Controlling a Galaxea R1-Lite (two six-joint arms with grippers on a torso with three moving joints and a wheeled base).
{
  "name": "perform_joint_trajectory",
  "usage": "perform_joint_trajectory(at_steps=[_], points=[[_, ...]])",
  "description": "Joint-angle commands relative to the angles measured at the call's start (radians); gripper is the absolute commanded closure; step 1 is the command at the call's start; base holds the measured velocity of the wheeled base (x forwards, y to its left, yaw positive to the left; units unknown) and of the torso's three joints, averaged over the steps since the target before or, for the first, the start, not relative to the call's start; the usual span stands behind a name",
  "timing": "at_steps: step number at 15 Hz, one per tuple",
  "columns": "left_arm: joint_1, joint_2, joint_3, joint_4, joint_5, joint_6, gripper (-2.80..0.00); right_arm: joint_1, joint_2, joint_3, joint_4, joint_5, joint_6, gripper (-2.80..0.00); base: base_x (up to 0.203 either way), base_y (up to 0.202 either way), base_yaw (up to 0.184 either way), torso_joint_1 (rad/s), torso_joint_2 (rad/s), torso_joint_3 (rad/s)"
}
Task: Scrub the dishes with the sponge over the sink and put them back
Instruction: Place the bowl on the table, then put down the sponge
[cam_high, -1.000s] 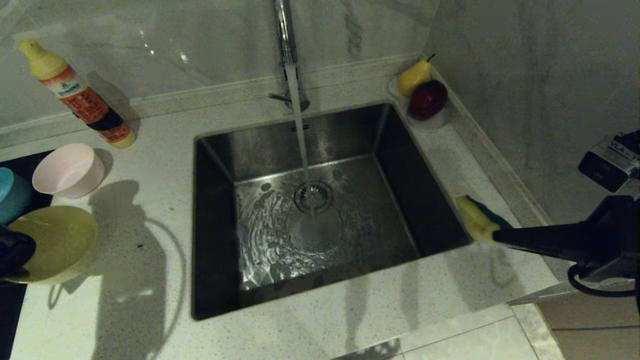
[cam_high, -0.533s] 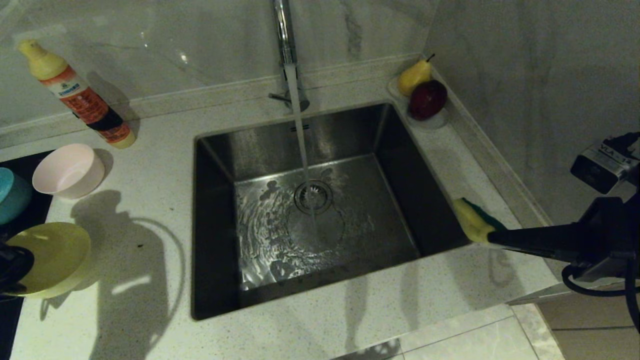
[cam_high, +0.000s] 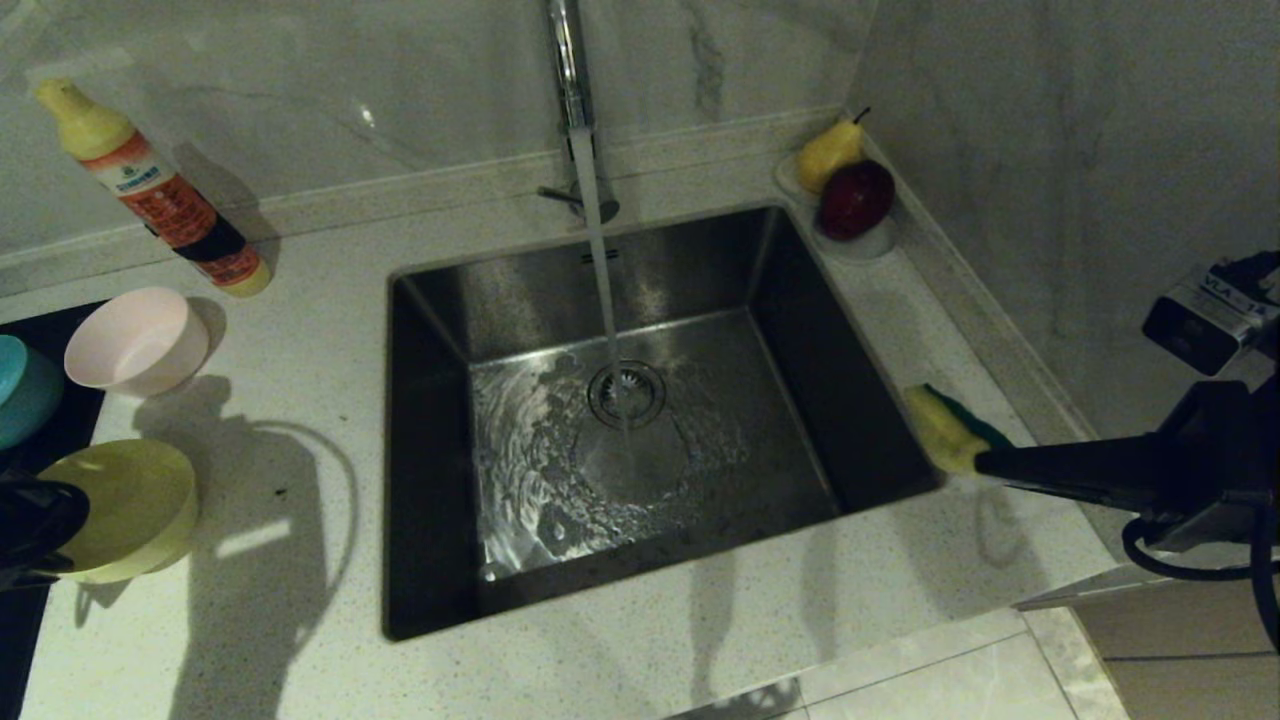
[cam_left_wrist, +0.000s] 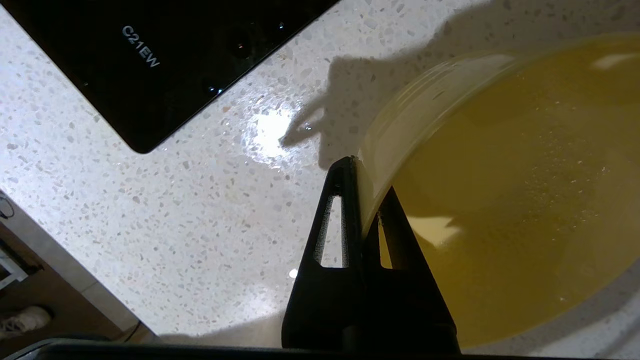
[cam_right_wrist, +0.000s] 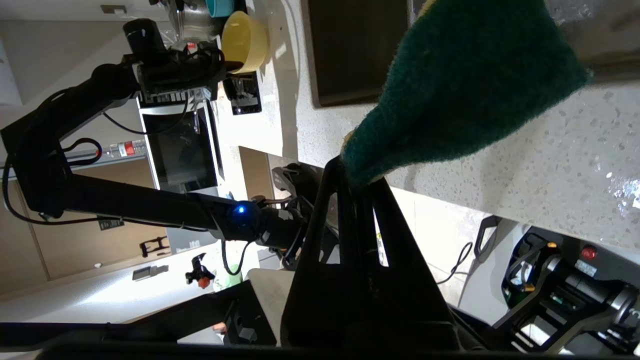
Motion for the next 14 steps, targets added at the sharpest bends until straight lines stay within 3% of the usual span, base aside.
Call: perform_joint_trajectory(at_steps=[1, 2, 3, 10, 11, 12, 13, 14], points=[[0.002, 0.015, -0.007, 0.001, 0.003, -0.003, 0.00, 0.001, 0.000, -0.005, 0.000, 0.005, 0.003, 0.00, 0.000, 0.000, 0.000, 0.000, 0.00, 0.000], [0.003, 0.017, -0.009, 0.001, 0.003, -0.002, -0.38, 0.001, 0.003, -0.002, 0.000, 0.005, 0.003, 0.00, 0.000, 0.000, 0.000, 0.000, 0.00, 0.000], [0.005, 0.018, -0.012, 0.001, 0.003, 0.000, -2.80, 0.001, 0.003, 0.002, 0.000, 0.005, 0.003, 0.00, 0.000, 0.000, 0.000, 0.000, 0.00, 0.000], [0.022, -0.085, -0.140, 0.023, 0.002, 0.007, -2.80, 0.001, -0.005, 0.011, 0.000, 0.005, 0.002, 0.00, 0.000, 0.000, 0.000, 0.000, 0.00, 0.000], [0.021, -0.110, -0.189, 0.045, 0.001, 0.027, -2.67, 0.001, -0.008, 0.011, 0.001, 0.005, 0.002, 0.00, 0.000, 0.000, 0.000, 0.000, 0.00, 0.000], [0.020, -0.118, -0.242, 0.072, 0.002, 0.059, 0.00, 0.001, -0.014, 0.008, 0.000, 0.005, 0.002, 0.00, 0.000, 0.000, 0.000, 0.000, 0.00, 0.000], [0.020, -0.116, -0.301, 0.086, 0.003, 0.101, 0.00, -0.004, -0.018, 0.005, 0.000, 0.004, 0.002, 0.00, 0.000, 0.000, 0.000, 0.000, 0.00, 0.000], [0.019, -0.107, -0.352, 0.087, 0.003, 0.184, 0.00, -0.016, -0.021, 0.003, 0.001, 0.004, 0.000, 0.00, 0.000, 0.000, 0.000, 0.000, 0.00, 0.000]])
